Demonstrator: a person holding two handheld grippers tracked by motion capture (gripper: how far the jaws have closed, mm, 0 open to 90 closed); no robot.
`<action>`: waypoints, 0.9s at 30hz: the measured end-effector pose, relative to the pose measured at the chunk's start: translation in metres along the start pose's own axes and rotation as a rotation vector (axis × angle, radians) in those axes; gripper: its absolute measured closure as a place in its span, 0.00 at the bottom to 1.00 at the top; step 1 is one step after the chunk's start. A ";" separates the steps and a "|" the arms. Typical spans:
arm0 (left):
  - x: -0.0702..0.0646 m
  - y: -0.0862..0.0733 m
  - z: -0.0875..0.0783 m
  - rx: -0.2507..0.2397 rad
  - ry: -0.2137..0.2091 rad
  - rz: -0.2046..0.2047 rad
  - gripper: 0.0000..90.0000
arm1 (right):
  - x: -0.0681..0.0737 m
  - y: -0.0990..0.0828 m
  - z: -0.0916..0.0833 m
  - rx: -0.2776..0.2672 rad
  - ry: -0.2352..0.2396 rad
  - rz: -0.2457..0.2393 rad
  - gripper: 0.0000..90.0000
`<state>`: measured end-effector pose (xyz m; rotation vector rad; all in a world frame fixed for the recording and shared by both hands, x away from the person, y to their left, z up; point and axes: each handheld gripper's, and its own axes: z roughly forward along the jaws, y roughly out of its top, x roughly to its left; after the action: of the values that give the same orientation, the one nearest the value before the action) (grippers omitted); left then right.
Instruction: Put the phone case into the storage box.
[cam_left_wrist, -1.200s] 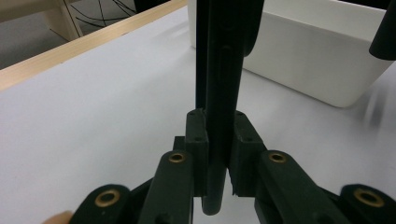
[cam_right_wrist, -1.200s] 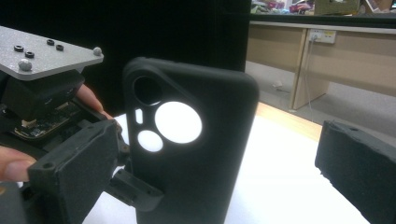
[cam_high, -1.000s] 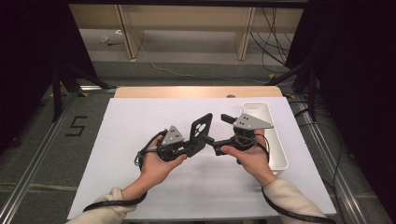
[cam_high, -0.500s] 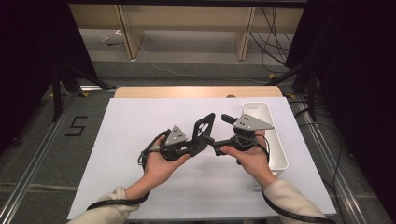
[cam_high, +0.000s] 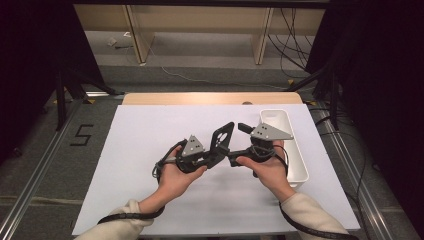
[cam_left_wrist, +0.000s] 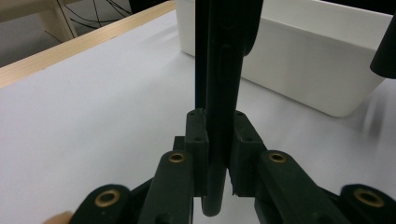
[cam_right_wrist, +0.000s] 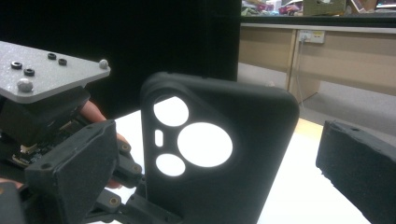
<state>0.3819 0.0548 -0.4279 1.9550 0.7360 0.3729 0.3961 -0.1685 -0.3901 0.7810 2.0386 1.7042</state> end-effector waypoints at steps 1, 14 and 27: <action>-0.001 0.000 0.000 0.001 0.000 -0.001 0.88 | 0.000 0.000 0.000 0.000 0.001 0.001 0.01; -0.006 0.001 0.007 0.004 -0.013 0.013 0.88 | -0.002 0.000 0.001 -0.005 -0.014 0.013 0.00; -0.012 0.001 0.011 0.003 -0.023 0.018 0.88 | -0.002 -0.001 0.001 -0.009 -0.026 0.020 0.01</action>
<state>0.3791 0.0393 -0.4312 1.9667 0.7049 0.3599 0.3980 -0.1691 -0.3914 0.8190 2.0111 1.7033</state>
